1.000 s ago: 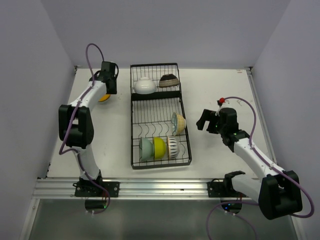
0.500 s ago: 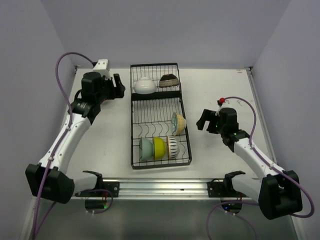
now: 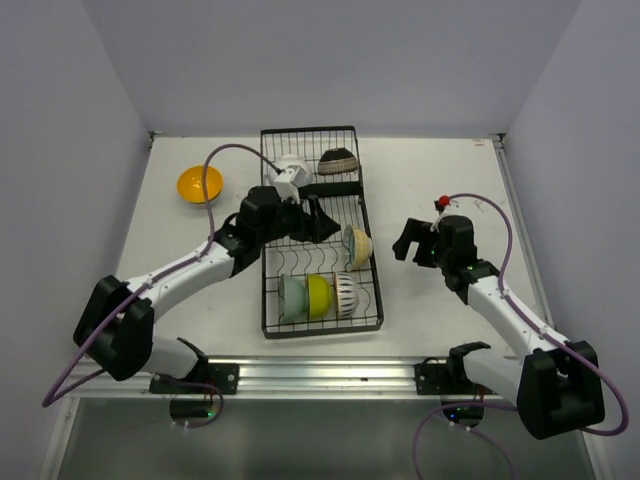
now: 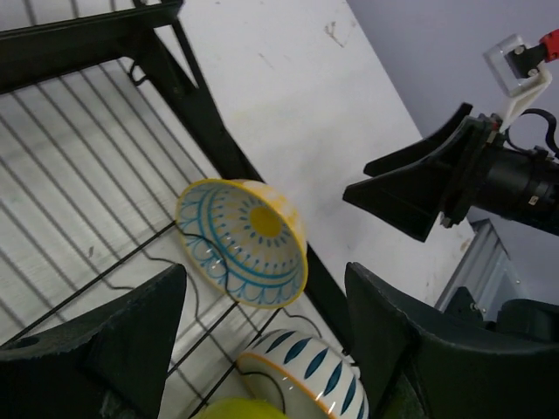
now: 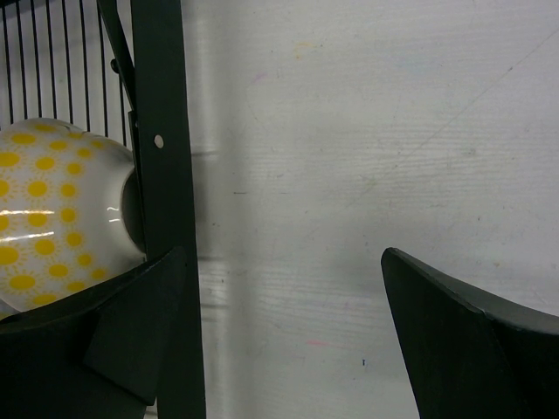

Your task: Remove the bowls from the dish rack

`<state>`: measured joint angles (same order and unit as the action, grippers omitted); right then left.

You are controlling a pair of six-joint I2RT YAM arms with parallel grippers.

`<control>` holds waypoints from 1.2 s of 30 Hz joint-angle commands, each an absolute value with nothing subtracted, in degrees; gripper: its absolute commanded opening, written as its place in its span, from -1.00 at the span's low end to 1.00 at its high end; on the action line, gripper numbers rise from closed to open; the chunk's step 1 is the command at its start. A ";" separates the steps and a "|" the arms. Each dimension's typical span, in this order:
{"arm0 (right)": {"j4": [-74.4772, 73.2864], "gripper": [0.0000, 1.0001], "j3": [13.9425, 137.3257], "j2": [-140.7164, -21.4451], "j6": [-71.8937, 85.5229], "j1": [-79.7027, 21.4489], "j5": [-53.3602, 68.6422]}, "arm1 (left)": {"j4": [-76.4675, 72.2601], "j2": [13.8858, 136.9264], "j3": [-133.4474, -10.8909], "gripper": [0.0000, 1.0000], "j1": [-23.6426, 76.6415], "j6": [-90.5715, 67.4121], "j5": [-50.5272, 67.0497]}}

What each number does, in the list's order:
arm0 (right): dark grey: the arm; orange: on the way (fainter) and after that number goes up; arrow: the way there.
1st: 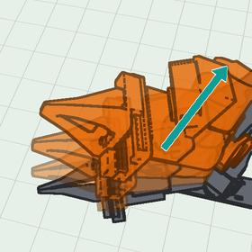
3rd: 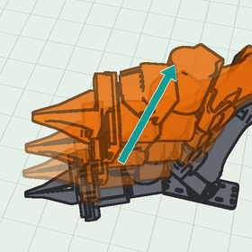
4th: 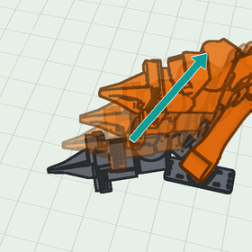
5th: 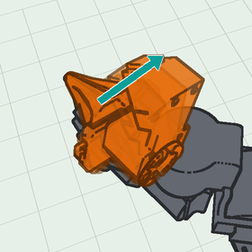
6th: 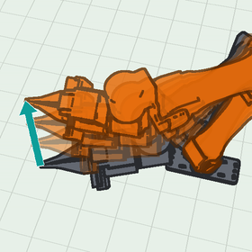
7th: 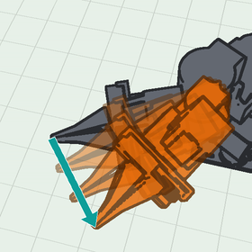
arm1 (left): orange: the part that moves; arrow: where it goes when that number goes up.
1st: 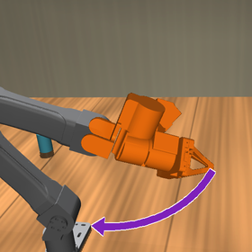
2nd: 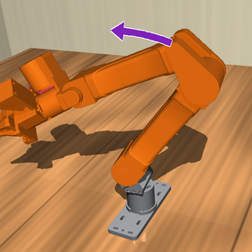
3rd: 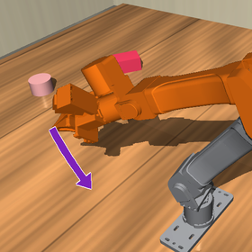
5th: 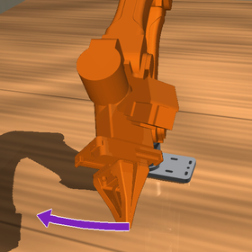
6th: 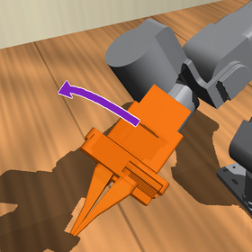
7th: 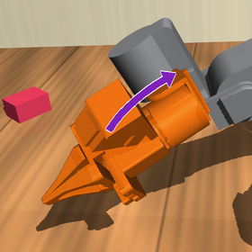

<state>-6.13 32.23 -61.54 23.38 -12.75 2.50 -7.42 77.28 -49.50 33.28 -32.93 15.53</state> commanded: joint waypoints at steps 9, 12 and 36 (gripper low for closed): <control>-4.92 0.97 33.49 -60.12 23.82 -13.01 2.28 | -14.41 92.89 -59.59 0.48 42.89 -37.52 12.65; -4.92 0.97 33.57 -60.20 23.82 -13.01 2.11 | -14.33 95.00 -60.82 0.47 43.68 -37.97 13.09; -5.10 0.97 33.75 -60.64 23.64 -13.01 1.32 | -22.32 98.18 -55.99 -1.00 46.23 -43.41 13.89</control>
<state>-6.15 32.23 -61.06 23.51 -12.75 2.46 -15.97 100.92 -57.91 45.54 -42.68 14.35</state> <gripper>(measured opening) 0.986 0.119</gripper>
